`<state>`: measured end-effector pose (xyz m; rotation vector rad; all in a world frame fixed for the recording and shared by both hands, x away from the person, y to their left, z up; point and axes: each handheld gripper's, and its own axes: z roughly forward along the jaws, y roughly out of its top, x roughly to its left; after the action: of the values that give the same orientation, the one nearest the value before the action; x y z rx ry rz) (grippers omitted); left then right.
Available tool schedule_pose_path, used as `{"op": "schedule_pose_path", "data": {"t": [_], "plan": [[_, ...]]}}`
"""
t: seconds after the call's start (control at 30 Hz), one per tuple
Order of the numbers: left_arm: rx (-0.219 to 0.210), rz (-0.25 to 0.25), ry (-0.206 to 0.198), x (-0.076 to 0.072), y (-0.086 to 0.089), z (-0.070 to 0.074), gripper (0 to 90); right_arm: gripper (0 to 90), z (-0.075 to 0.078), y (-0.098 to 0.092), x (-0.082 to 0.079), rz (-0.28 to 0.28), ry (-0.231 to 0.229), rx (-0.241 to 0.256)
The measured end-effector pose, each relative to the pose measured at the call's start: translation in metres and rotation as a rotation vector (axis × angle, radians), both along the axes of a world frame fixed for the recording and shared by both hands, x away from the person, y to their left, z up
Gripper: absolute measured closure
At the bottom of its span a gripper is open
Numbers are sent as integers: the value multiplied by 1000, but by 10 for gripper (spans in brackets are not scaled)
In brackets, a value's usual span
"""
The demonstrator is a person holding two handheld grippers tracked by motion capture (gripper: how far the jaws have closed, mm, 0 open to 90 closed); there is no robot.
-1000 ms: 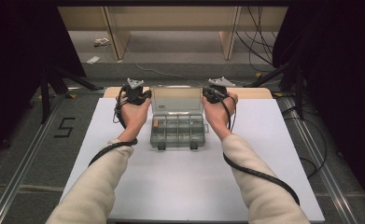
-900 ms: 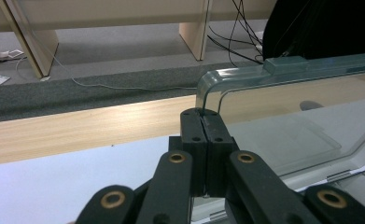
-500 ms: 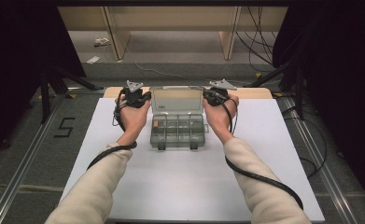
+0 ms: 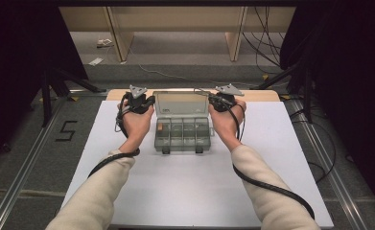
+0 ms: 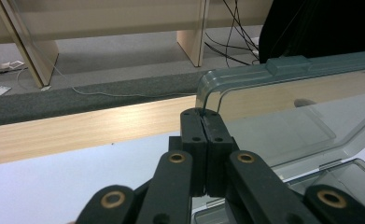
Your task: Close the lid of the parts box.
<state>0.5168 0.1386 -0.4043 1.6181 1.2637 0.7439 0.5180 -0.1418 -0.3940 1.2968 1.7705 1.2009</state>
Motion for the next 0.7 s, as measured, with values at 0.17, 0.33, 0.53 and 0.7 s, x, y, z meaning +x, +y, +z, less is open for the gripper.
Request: {"op": "schedule_pose_path", "data": {"t": [0.17,0.33,0.53,0.7], "plan": [[10,-1,-9,-3,-1,-1,891,881,-1,-1,-3,4,-2,-2],[11,-3,-13,-5,0,-1,891,881,-1,-1,-5,7,-4,1],[13,-6,-18,-7,0,-2,891,881,-2,-2,-8,10,-7,3],[20,-5,-24,-9,-1,-2,891,880,-3,-2,-10,13,-10,4]]}}
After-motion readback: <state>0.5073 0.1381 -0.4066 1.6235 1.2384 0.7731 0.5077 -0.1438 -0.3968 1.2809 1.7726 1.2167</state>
